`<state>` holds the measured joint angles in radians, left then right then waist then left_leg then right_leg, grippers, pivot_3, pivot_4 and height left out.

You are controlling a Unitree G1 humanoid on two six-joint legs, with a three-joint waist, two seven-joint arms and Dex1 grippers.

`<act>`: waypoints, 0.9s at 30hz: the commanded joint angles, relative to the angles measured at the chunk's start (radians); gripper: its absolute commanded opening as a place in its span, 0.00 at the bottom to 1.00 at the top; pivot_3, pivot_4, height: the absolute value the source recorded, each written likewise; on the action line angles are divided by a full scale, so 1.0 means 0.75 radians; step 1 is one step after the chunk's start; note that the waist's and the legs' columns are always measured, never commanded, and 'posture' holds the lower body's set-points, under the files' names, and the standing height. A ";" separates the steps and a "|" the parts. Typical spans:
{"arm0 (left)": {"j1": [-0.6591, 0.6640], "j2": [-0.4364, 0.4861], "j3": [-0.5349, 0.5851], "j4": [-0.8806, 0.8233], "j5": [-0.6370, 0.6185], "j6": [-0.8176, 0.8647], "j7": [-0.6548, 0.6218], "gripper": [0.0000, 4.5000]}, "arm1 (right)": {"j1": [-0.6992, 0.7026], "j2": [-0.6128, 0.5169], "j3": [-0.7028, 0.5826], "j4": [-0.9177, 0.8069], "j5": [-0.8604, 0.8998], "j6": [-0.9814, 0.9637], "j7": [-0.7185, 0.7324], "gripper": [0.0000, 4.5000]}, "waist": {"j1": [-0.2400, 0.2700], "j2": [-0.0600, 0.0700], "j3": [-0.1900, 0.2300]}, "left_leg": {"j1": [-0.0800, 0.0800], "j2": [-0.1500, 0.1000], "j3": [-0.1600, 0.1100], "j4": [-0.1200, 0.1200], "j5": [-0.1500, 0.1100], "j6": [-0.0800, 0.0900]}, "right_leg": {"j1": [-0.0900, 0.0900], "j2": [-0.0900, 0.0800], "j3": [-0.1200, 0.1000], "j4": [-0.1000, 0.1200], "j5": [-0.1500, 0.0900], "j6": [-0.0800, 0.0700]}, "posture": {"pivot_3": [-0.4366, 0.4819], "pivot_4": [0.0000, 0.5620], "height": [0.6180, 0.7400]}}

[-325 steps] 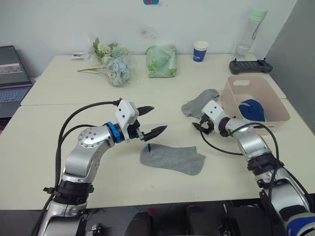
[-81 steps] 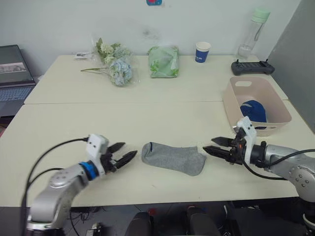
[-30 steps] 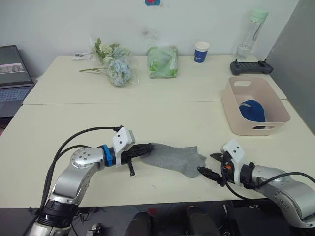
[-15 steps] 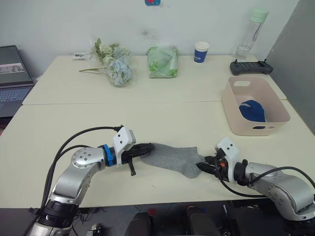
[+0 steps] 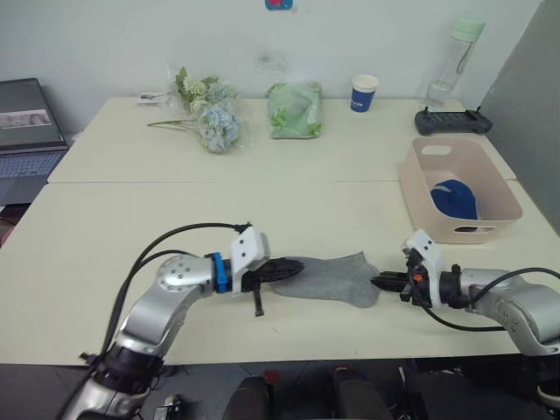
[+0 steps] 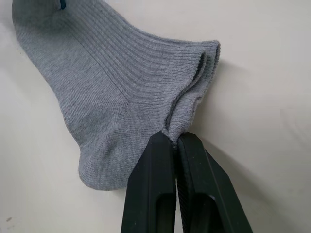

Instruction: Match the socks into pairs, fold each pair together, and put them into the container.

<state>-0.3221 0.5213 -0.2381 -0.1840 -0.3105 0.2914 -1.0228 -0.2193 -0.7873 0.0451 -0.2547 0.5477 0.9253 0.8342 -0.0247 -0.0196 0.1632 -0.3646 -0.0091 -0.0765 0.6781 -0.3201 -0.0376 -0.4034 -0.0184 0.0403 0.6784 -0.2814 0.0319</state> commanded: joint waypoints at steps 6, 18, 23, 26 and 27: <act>-0.059 -0.074 -0.158 0.255 0.199 -0.154 0.006 0.00 | -0.071 -0.024 0.013 0.031 -0.008 -0.040 0.119 0.01 | -0.004 0.000 0.000 | 0.000 0.001 0.000 0.000 0.000 0.000 | -0.001 0.000 0.000 0.001 0.000 0.000 | 0.48 0.27 1.00; -0.019 -0.149 -0.205 0.389 0.308 -0.184 0.067 0.00 | -0.149 0.064 -0.155 -0.081 0.314 0.198 0.125 0.01 | 0.001 0.002 -0.001 | 0.001 0.000 0.000 0.001 0.000 0.000 | 0.000 -0.001 0.001 0.001 0.000 0.000 | 0.48 0.27 1.00; -0.007 -0.144 -0.198 0.357 0.296 -0.155 0.060 0.00 | -0.240 0.177 -0.213 -0.119 0.495 0.331 0.027 0.01 | 0.001 0.001 -0.001 | 0.000 0.001 -0.003 0.001 0.000 0.000 | 0.001 -0.001 0.000 0.001 0.000 0.000 | 0.48 0.27 1.00; -0.004 -0.145 -0.185 0.347 0.289 -0.144 0.064 0.00 | -0.331 0.360 -0.160 -0.075 0.511 0.348 -0.103 0.01 | -0.002 0.002 -0.002 | 0.000 0.001 -0.002 0.001 0.000 0.000 | 0.001 -0.001 0.001 0.002 0.000 0.000 | 0.48 0.27 1.00; -0.003 -0.145 -0.178 0.345 0.288 -0.150 0.067 0.00 | -0.339 0.388 -0.125 -0.063 0.481 0.332 -0.110 0.01 | -0.003 0.003 -0.002 | 0.000 0.001 -0.002 0.001 0.000 0.000 | 0.000 -0.001 0.001 0.002 0.000 0.000 | 0.48 0.27 1.00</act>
<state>-0.3460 0.4047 -0.3560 0.0681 -0.1104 0.1574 -0.9716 -0.4463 -0.5125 -0.0555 -0.2953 0.8950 1.1899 0.7709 -0.0267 -0.0175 0.1617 -0.3643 -0.0085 -0.0782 0.6789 -0.3201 -0.0377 -0.4032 -0.0192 0.0409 0.6799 -0.2813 0.0319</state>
